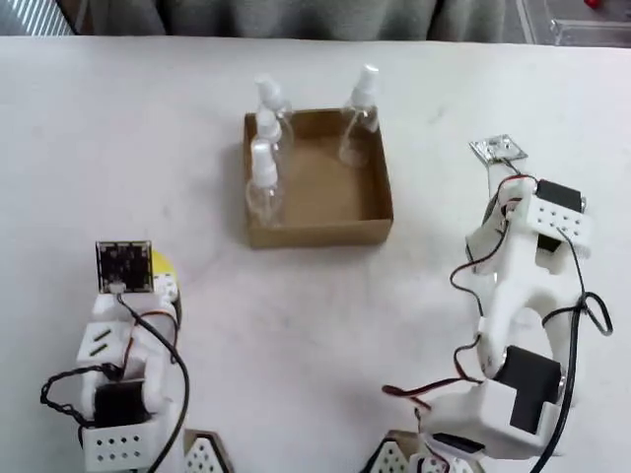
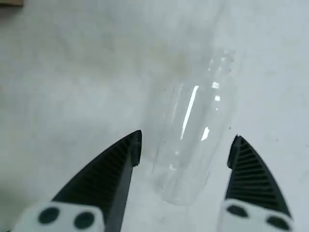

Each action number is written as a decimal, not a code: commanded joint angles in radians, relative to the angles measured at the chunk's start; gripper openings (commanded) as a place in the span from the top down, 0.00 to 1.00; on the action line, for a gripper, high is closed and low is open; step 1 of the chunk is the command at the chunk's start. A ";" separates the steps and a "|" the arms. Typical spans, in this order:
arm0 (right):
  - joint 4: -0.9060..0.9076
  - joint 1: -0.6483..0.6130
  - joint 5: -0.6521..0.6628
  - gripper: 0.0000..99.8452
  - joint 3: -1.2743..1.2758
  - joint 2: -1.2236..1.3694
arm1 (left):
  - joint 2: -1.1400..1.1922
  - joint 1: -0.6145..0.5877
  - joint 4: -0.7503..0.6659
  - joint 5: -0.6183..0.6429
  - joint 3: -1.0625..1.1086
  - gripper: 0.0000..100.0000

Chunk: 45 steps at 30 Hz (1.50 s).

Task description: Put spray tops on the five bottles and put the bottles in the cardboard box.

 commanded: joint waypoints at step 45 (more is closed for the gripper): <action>-0.200 0.010 -0.023 0.75 -0.063 0.213 | -0.007 -0.005 0.009 -0.011 -0.002 0.98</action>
